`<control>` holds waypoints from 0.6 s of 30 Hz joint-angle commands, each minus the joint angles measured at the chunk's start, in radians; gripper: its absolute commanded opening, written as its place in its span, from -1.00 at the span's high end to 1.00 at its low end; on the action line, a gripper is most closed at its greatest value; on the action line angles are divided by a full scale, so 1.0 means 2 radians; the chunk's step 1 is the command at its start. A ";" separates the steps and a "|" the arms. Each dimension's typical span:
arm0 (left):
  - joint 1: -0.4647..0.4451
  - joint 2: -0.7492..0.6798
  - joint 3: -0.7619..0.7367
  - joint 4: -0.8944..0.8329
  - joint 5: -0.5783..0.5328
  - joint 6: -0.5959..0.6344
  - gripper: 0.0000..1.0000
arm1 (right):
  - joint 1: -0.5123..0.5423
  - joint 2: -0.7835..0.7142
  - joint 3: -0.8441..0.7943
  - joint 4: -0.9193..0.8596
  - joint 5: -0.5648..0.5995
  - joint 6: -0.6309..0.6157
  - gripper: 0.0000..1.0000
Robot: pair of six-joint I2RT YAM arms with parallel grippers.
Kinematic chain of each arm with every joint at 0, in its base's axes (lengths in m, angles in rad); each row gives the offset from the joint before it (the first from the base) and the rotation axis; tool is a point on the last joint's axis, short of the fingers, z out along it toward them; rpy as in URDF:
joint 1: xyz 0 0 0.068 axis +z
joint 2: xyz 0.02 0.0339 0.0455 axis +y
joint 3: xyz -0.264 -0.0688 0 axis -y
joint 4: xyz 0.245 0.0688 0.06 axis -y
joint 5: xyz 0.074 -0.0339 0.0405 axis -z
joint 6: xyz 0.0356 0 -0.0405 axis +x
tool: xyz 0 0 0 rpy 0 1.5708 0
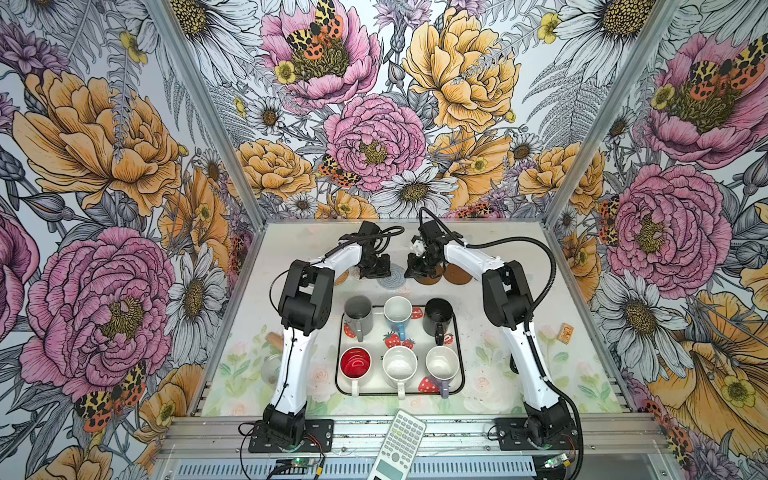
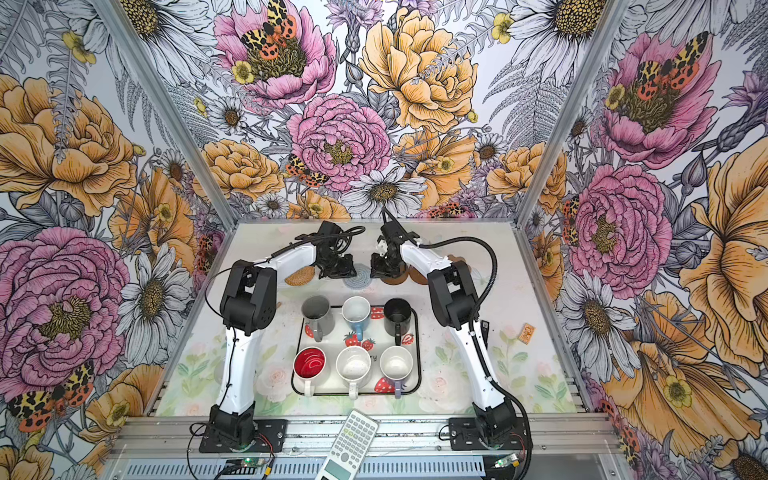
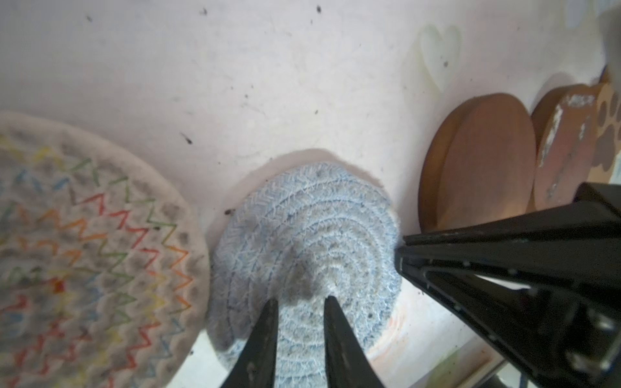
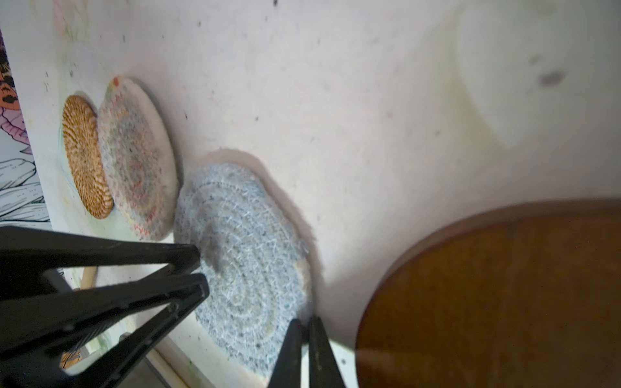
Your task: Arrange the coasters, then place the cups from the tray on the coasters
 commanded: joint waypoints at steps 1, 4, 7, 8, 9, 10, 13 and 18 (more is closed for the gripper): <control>-0.004 0.037 0.013 0.026 0.021 -0.017 0.50 | 0.006 0.021 0.040 0.019 -0.012 0.014 0.84; -0.006 0.046 0.025 0.029 0.025 -0.022 0.50 | 0.003 0.028 0.057 0.019 -0.015 0.021 0.84; -0.006 0.055 0.035 0.033 0.026 -0.028 0.51 | 0.000 0.026 0.061 0.019 -0.015 0.022 0.67; -0.006 0.058 0.040 0.034 0.028 -0.030 0.51 | -0.001 0.023 0.061 0.019 -0.015 0.021 0.61; -0.005 0.062 0.044 0.033 0.029 -0.032 0.51 | -0.003 0.020 0.060 0.019 -0.014 0.021 0.53; -0.006 0.064 0.048 0.034 0.029 -0.034 0.51 | -0.003 0.016 0.058 0.019 -0.014 0.020 0.47; -0.006 0.072 0.059 0.034 0.029 -0.039 0.52 | -0.006 -0.001 0.049 0.019 -0.010 0.016 0.34; -0.006 0.078 0.068 0.034 0.032 -0.042 0.52 | -0.010 -0.034 0.032 0.019 0.000 0.008 0.28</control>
